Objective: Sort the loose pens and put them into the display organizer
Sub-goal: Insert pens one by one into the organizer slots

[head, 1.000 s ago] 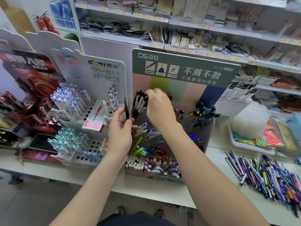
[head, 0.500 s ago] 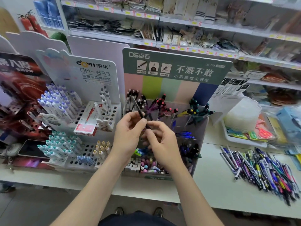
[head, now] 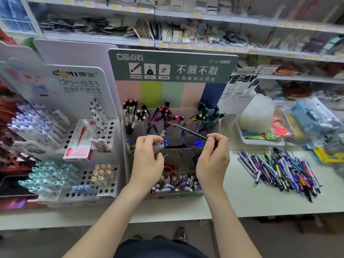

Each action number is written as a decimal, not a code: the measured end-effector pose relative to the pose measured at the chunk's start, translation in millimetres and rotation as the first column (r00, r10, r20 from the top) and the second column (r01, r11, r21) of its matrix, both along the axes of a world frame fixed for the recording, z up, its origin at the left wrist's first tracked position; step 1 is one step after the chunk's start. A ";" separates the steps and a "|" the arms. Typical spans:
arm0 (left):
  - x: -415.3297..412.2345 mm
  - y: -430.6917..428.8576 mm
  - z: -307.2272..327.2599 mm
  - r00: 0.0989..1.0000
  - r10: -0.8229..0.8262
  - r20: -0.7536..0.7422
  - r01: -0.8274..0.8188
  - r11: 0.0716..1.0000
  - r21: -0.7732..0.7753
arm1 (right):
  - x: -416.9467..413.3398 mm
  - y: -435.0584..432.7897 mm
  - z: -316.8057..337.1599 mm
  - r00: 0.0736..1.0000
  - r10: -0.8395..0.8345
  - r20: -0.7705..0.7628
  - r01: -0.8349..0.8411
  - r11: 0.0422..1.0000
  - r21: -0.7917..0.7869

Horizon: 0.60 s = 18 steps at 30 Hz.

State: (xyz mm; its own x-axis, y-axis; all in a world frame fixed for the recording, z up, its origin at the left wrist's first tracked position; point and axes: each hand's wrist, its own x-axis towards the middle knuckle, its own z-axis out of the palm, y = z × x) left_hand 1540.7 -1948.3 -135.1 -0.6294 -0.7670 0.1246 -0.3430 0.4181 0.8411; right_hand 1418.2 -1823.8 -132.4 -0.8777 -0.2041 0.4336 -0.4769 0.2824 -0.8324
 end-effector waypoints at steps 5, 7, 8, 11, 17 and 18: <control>-0.9 2.2 -3.0 0.999 0.027 -0.047 -0.029 0.999 -0.035 | 2.9 -3.8 -13.1 0.978 0.043 -0.206 -0.012 0.989 0.148; -1.4 0.1 -4.1 0.998 0.041 -0.049 -0.043 0.998 -0.044 | 1.6 -9.1 -18.4 0.967 0.065 -0.248 0.017 0.949 0.314; -1.4 -0.8 -4.9 0.998 0.040 -0.042 -0.043 0.998 -0.052 | 1.6 -12.8 -20.7 0.961 0.092 -0.262 0.028 0.906 0.422; -0.9 -1.1 -8.5 1.000 0.019 -0.023 -0.020 0.998 -0.053 | 0.5 -21.4 -31.1 0.936 0.231 -0.266 -0.010 0.773 0.634; -1.5 11.3 -11.2 0.997 0.014 -0.081 -0.014 1.000 -0.005 | 8.8 -4.8 -27.1 0.950 0.214 -0.226 -0.059 0.837 0.543; -2.3 14.3 -10.3 0.996 0.011 -0.093 -0.011 1.000 0.001 | 10.5 2.3 -24.9 0.954 0.199 -0.224 -0.068 0.873 0.484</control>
State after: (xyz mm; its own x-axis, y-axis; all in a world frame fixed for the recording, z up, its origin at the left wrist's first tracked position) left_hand 1538.4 -1933.9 -145.4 -0.6065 -0.7740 0.1820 -0.2675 0.4141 0.8700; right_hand 1428.7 -1821.5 -157.2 -0.6968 -0.5460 0.4652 -0.7172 0.5230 -0.4605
